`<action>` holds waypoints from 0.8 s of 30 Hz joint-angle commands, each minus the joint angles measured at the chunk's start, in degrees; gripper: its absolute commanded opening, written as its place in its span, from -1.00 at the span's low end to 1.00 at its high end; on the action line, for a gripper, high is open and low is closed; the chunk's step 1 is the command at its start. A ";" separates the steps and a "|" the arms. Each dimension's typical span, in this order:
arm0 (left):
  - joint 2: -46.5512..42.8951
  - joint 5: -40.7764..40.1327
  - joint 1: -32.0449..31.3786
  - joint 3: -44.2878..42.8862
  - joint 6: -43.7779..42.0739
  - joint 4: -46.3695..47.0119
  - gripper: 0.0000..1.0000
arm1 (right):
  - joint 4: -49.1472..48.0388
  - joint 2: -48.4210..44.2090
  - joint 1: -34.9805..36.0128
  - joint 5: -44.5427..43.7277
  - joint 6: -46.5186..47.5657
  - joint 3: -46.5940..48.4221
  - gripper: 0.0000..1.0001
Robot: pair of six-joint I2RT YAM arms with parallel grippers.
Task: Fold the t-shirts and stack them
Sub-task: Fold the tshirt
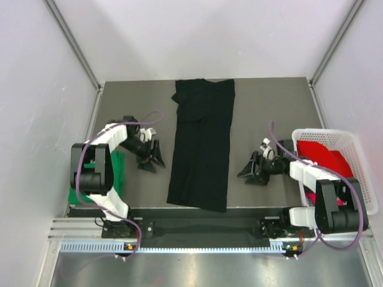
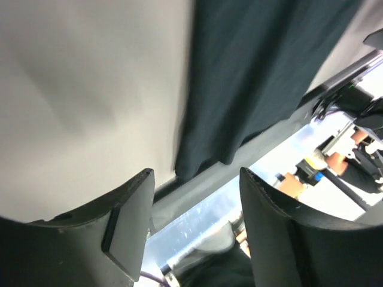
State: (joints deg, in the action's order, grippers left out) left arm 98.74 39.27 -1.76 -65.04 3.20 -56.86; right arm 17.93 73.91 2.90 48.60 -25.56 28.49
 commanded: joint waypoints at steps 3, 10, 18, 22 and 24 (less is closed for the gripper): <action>-8.56 -1.73 0.35 6.58 2.06 -1.23 0.24 | 6.06 -0.96 8.85 -4.29 -5.03 -1.51 0.29; -12.43 -1.65 -2.01 19.07 7.87 -0.26 -0.05 | 5.53 2.02 16.61 -7.38 -6.25 -3.18 0.24; -9.10 2.30 -9.57 23.37 12.18 2.72 0.06 | 0.01 8.70 25.65 -7.04 -14.06 -2.92 0.11; -8.39 0.55 -9.84 23.90 12.53 3.33 0.06 | -3.43 12.05 29.61 -5.71 -18.11 -1.51 0.05; -8.04 1.42 -10.28 24.60 13.23 4.38 0.05 | -5.01 12.40 31.63 -5.19 -20.39 -1.42 0.04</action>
State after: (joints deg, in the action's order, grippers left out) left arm 90.35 39.62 -11.51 -41.25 14.74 -54.65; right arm 17.28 84.42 31.51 46.63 -40.84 26.50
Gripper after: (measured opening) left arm 0.526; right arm 0.526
